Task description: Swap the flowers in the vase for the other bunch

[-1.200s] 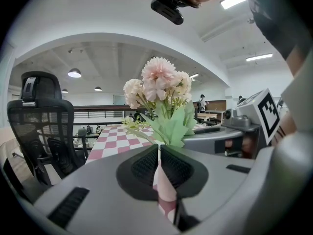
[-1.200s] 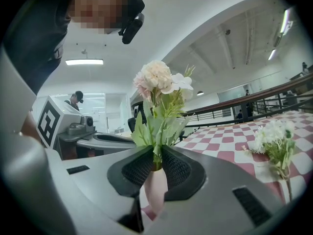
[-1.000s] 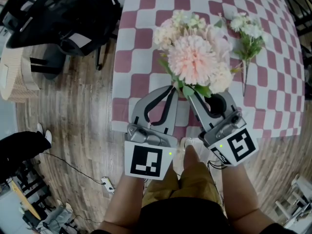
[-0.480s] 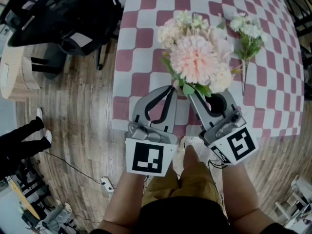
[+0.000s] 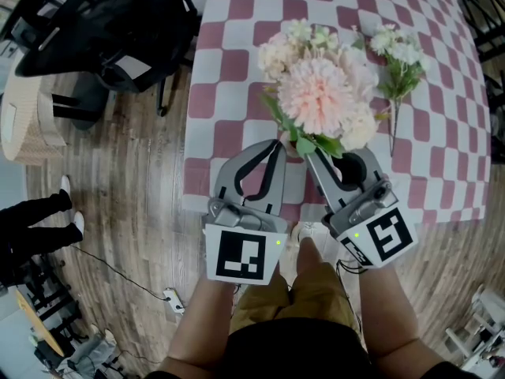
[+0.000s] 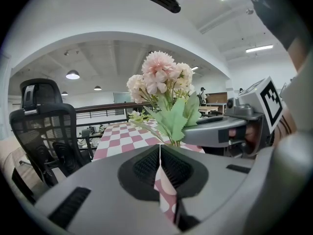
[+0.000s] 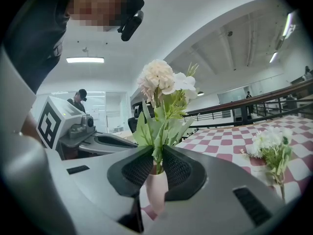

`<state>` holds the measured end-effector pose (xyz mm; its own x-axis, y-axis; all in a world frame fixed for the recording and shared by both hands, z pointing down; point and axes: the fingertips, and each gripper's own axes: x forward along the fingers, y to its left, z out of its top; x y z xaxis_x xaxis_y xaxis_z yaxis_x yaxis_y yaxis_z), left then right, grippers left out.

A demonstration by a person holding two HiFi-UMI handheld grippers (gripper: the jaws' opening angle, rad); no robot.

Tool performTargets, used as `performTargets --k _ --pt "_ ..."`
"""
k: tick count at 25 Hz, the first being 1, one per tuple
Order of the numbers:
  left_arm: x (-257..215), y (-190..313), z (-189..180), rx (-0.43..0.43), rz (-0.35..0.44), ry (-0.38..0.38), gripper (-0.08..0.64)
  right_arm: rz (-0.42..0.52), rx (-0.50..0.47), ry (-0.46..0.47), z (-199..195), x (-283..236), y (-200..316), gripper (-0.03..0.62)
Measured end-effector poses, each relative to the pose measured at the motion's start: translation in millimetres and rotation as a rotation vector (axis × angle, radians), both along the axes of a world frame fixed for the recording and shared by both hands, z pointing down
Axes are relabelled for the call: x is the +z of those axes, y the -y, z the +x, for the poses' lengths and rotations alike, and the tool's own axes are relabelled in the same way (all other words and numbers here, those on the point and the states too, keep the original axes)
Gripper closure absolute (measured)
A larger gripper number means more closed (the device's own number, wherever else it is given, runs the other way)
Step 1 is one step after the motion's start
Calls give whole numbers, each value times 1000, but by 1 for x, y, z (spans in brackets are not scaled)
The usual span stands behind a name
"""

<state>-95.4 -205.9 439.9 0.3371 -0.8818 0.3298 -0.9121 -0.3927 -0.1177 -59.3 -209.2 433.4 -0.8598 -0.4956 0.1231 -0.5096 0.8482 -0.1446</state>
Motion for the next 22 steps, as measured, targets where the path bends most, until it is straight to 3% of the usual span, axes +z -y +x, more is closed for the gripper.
performTargets --k 9,13,22 --pt "-9 3 -1 -3 15 7 551 -11 -10 0 0 -1 -1 532" --pt "-9 3 -2 -1 15 10 551 -17 -12 0 -1 1 -1 476" --pt "-15 1 1 2 26 5 551 -15 -3 -13 7 -1 -9 466"
